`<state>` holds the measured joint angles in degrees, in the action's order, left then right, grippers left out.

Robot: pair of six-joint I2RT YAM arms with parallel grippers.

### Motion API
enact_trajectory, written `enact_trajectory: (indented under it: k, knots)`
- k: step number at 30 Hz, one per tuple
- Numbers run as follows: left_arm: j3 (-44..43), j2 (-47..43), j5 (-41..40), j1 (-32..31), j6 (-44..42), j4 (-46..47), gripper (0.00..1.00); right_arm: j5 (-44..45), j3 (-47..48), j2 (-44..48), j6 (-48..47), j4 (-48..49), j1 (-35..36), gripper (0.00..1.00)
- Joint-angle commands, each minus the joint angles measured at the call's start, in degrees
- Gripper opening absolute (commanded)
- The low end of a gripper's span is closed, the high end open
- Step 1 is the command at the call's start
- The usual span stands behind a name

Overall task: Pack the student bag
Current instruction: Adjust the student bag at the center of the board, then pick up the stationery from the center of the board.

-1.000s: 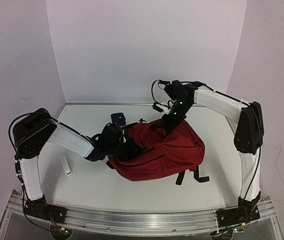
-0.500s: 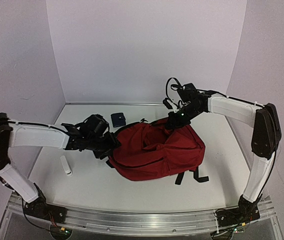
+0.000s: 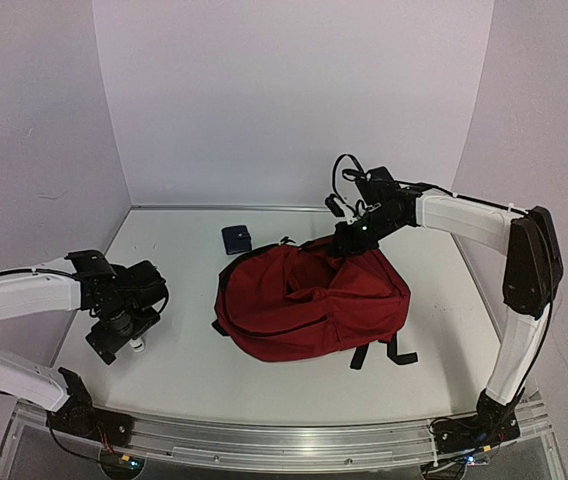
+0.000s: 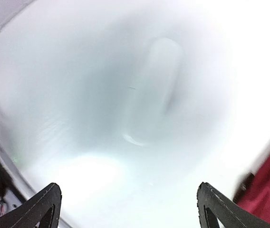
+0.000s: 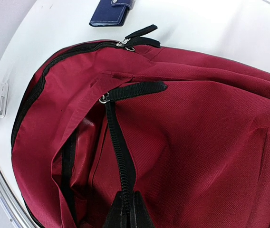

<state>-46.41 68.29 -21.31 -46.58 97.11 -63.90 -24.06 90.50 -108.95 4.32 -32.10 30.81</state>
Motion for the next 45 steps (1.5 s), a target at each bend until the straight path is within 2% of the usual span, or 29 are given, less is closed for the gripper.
enact_trajectory:
  k: [1, 8, 14, 19, 27, 31, 34, 36, 40, 45]
  knots:
    - [-0.03, -0.53, -3.46, 4.05, 1.96, -6.50, 0.99, -0.85, 0.18, 2.80, -0.56, 3.01, -0.48, 0.00]
    - [4.92, -7.28, 0.39, 17.03, -18.37, 9.57, 0.95, -2.43, -0.07, 2.98, -0.98, 2.92, -0.48, 0.00]
    - [5.46, -1.07, 6.94, 23.36, -29.79, 20.50, 0.96, -3.18, 0.20, 3.29, -1.17, 2.66, -0.45, 0.00]
    - [7.67, 4.28, 11.34, 25.66, -32.50, 27.27, 0.95, -3.19, 0.20, 3.42, -1.54, 2.06, -0.46, 0.00]
    - [11.41, 9.54, 14.58, 26.20, -31.22, 34.52, 0.78, -3.54, 0.64, 3.02, -1.73, 1.52, -0.41, 0.00]
    - [13.23, 12.03, 16.59, 26.39, -31.30, 39.20, 0.62, -3.55, 0.93, 2.95, -1.95, 1.21, -0.36, 0.00]
    - [14.44, 14.24, 18.76, 26.66, -31.55, 43.40, 0.54, -4.00, 1.06, 2.67, -1.88, 1.01, -0.39, 0.00]
    - [14.35, 15.82, 19.57, 26.71, -31.74, 44.40, 0.51, -4.24, 1.08, 2.57, -1.94, 0.79, -0.38, 0.00]
    - [13.89, 17.43, 21.06, 26.72, -32.67, 45.47, 0.36, -4.26, 0.99, 2.75, -2.48, 0.47, -0.39, 0.00]
    - [11.05, 17.01, 20.86, 26.71, -34.54, 42.46, 0.21, -4.68, 1.00, 2.62, -2.70, 0.15, -0.35, 0.00]
